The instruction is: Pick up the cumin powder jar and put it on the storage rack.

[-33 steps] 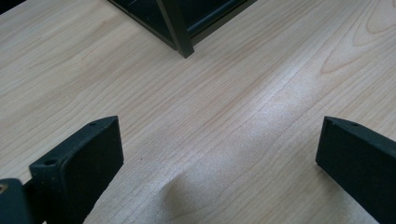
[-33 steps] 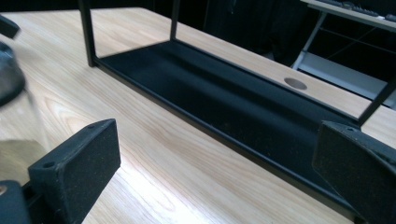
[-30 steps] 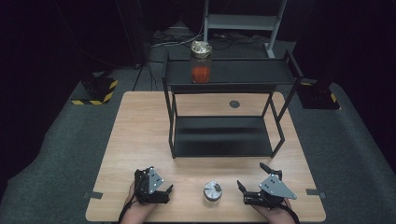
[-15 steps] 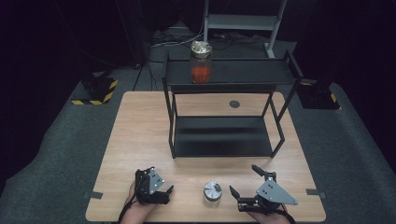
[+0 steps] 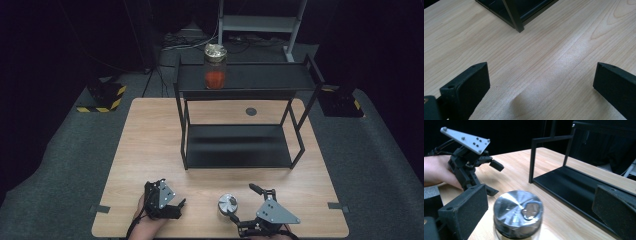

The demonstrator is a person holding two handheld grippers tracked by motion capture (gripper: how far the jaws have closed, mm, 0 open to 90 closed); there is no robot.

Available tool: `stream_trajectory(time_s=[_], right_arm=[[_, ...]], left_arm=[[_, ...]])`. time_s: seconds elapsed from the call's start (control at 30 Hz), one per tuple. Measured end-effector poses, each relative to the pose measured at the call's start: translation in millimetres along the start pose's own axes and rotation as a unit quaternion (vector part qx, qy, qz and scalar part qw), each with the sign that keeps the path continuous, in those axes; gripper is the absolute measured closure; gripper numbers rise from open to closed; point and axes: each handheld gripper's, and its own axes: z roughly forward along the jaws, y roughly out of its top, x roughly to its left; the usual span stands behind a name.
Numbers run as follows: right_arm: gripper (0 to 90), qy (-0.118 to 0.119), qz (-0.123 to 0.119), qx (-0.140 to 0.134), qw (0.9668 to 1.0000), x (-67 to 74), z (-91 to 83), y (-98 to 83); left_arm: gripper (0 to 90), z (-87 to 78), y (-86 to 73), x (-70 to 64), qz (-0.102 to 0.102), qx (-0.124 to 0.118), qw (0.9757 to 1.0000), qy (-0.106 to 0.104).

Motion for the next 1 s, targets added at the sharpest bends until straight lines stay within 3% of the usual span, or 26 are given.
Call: stream_trajectory(time_s=[0.37, 0.63, 1.0], right_arm=[[1.4, 0.018, 0.008, 0.009, 0.9998, 3.9, 11.8, -9.3], [19.0, 0.037, 0.023, 0.012, 0.999, -2.2, 18.5, -18.6], [32.2, 0.045, 0.024, 0.008, 0.9986, -4.2, 23.4, -25.0]], left_arm=[[1.0, -0.6, -0.9, -0.5, 0.001, -0.002, 1.0, 0.001], [1.0, -0.8, -1.7, 1.3, -0.002, -0.005, 1.0, -0.002], [1.0, -1.2, -2.9, 1.9, -0.003, -0.008, 1.0, -0.004]])
